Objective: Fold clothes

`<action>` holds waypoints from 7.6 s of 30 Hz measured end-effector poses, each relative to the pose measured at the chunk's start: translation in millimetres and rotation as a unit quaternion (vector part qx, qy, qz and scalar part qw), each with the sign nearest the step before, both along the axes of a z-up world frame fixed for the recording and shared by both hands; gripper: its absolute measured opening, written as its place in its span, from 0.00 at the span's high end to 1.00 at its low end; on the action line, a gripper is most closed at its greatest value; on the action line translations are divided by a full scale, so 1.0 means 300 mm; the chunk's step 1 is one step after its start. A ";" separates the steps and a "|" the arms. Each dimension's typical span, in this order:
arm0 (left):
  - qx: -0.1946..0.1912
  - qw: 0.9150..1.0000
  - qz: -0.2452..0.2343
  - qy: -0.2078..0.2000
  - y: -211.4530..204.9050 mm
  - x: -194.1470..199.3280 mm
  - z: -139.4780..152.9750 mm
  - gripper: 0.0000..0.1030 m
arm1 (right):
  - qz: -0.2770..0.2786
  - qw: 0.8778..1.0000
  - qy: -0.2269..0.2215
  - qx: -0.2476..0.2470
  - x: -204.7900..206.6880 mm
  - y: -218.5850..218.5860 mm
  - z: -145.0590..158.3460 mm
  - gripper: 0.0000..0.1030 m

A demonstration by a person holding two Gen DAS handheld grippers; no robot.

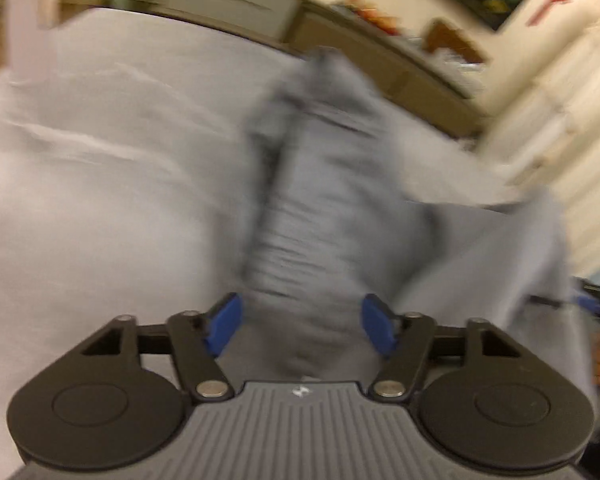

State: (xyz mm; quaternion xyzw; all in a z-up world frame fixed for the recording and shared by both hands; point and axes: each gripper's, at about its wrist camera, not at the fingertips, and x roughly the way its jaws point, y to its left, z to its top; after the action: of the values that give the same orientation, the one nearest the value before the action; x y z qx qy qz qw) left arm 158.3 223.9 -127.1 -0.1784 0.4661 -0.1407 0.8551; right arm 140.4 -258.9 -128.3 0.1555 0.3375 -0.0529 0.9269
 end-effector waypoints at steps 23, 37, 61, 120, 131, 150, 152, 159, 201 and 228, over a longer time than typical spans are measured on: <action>-0.057 0.997 -0.014 0.047 -0.020 -0.116 -0.045 0.74 | 0.014 1.000 0.022 -0.003 -0.003 -0.002 -0.031 0.09; -0.115 0.982 -0.066 -0.131 -0.198 -0.171 0.325 0.98 | 0.028 0.999 0.033 -0.028 0.009 0.025 -0.054 0.65; -0.055 0.984 -0.063 -0.158 -0.194 -0.181 0.193 0.93 | 0.028 0.993 0.028 -0.107 0.006 0.029 -0.050 0.99; -0.006 0.990 0.068 -0.121 0.121 -0.078 0.133 0.65 | 0.035 0.994 0.082 0.064 0.211 -0.285 -0.177 0.22; -0.047 0.971 0.150 -0.177 0.193 -0.081 0.230 0.90 | 0.050 0.973 -0.191 -0.120 -0.116 -0.072 0.524 0.98; -0.001 0.988 0.016 -0.154 0.187 -0.099 0.160 0.31 | -0.028 0.990 0.010 -0.137 -0.075 -0.195 -0.052 0.09; 0.000 0.989 -0.013 -0.145 0.144 -0.061 0.138 0.30 | -0.028 0.990 0.023 -0.135 -0.066 -0.213 -0.085 0.08; 0.059 0.977 -0.059 -0.194 -0.007 -0.009 0.153 0.83 | -0.002 0.983 0.097 -0.159 -0.054 -0.223 -0.165 0.71; 0.040 0.980 0.144 -0.133 0.292 0.186 0.031 0.09 | 0.020 0.987 -0.020 -0.157 -0.216 -0.040 0.120 0.12; 0.029 0.982 -0.057 -0.178 0.045 0.028 0.033 0.30 | 0.073 0.977 0.109 -0.170 0.019 0.236 0.039 0.84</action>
State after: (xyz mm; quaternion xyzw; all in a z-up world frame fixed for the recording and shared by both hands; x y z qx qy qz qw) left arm 166.6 237.3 -117.2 -0.0986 0.3199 -0.2054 0.9197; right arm 146.0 -188.0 -116.5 -0.0365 0.4328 -0.0584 0.8988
